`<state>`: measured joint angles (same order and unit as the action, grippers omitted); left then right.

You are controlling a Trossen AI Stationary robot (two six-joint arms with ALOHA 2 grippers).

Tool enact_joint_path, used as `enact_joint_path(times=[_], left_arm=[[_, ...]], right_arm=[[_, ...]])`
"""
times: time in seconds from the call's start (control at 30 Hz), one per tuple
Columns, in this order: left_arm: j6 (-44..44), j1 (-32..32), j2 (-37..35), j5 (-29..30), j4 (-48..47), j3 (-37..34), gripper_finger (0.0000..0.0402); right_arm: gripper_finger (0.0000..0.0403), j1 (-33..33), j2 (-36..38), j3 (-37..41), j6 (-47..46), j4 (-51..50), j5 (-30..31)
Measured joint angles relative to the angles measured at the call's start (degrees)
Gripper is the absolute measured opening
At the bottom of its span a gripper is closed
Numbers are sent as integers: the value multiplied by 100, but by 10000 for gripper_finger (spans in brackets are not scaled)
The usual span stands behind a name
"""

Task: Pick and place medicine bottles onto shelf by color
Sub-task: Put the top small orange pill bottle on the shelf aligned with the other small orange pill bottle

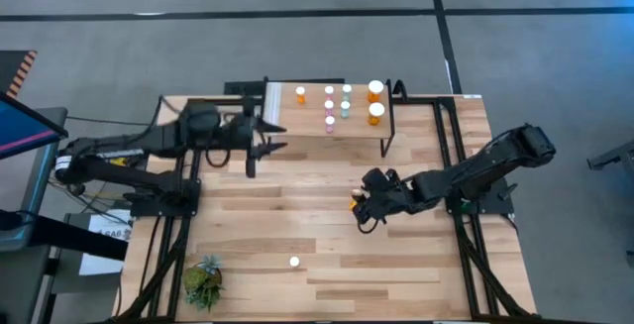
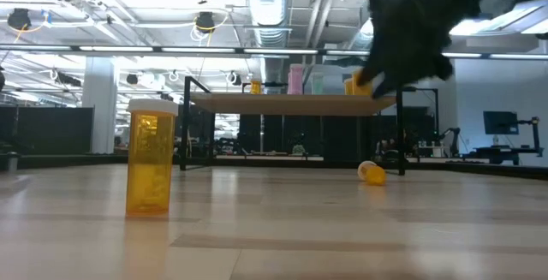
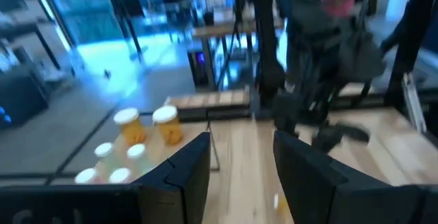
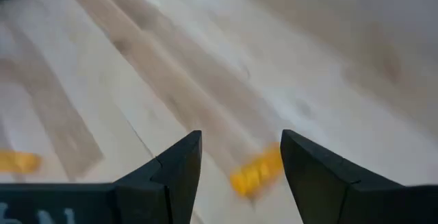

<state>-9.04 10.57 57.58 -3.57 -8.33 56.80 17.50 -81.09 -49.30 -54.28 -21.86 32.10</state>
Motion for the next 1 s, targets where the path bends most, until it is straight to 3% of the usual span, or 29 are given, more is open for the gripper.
enact_joint_path(times=[0.2, 0.3, 0.57, 0.8, 1.0], left_arm=[[227, -549, -411, 292, 2230, -1592, 149], [238, -654, -406, 288, 2745, -2000, 149], [225, -678, -404, 558, 2847, -2180, 149], [141, -676, -402, 557, 2818, -2180, 148], [155, -673, -402, 557, 2836, -2180, 148]], right_arm=[[223, -271, -736, 7, -941, -115, -751], [223, -430, -1129, 7, -1343, -100, -1171], [223, -571, -1651, -10, -1777, 224, -1576], [222, -601, -1873, -101, -1537, 76, -1688], [185, -604, -1883, -94, -1377, -219, -1716]])
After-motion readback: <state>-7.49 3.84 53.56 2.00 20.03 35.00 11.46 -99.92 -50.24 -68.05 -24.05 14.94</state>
